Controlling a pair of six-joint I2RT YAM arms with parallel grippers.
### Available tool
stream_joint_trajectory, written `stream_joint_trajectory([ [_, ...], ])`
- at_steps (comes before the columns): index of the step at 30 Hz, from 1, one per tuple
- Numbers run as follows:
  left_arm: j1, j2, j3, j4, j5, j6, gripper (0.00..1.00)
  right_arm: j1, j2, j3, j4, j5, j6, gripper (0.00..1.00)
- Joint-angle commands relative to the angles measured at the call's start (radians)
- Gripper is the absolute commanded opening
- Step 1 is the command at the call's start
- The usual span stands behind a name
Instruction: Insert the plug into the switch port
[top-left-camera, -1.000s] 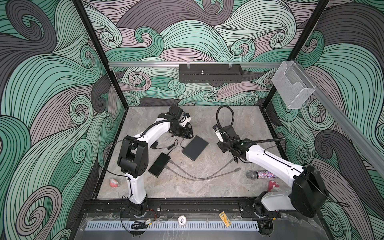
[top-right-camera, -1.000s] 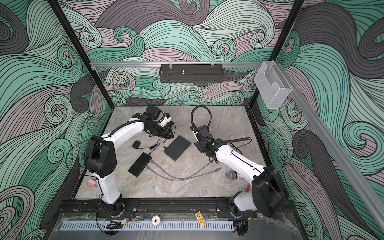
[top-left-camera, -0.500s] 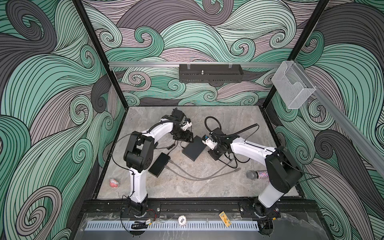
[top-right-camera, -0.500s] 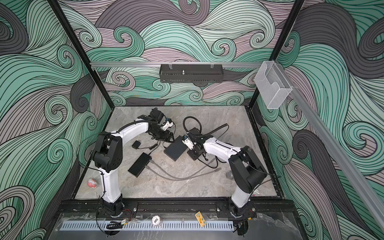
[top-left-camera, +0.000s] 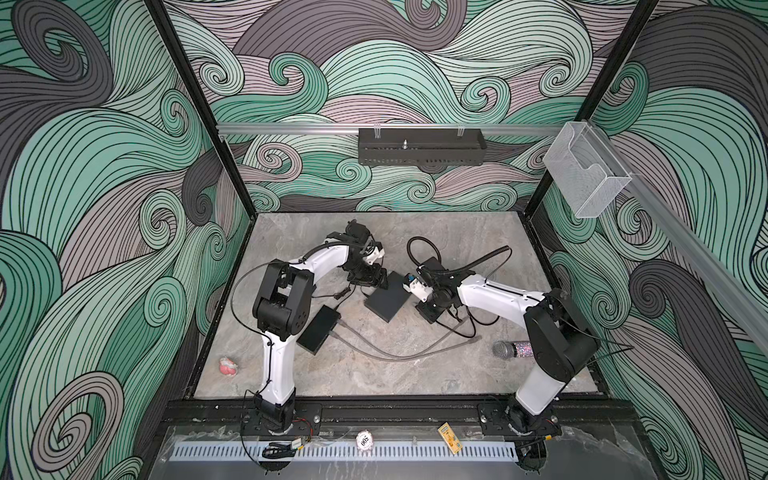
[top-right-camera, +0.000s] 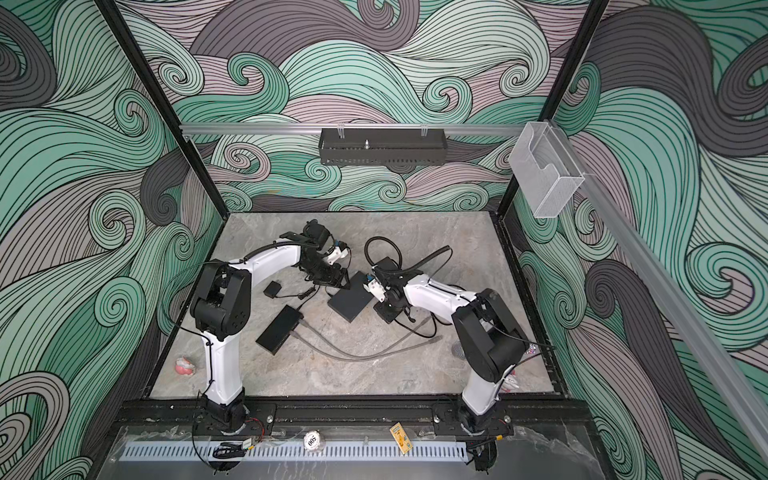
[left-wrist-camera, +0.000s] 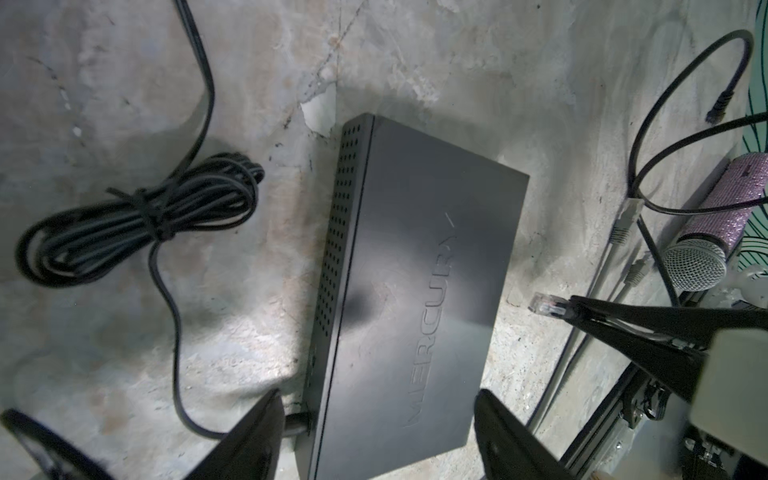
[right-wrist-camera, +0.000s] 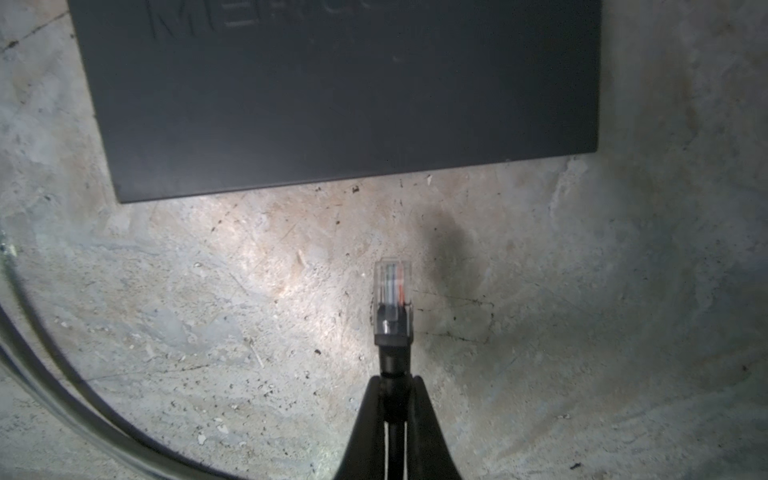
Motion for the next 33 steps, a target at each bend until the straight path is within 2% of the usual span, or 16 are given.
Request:
stream_joint_trajectory([
  [1, -0.003, 0.023, 0.042, -0.039, 0.018, -0.009, 0.74, 0.008, 0.014, -0.005, 0.023, 0.037, -0.002, 0.00],
  [18, -0.002, 0.063, 0.047, -0.029, 0.034, -0.001, 0.74, 0.057, 0.035, -0.007, 0.047, 0.080, 0.019, 0.00],
  [24, -0.002, 0.077, 0.058, -0.037, 0.046, -0.002, 0.69, 0.068, 0.023, -0.019, 0.062, 0.104, 0.032, 0.00],
  [33, -0.003, 0.084, 0.059, -0.033, 0.046, -0.008, 0.70, 0.069, 0.033, -0.013, 0.052, 0.108, 0.030, 0.00],
])
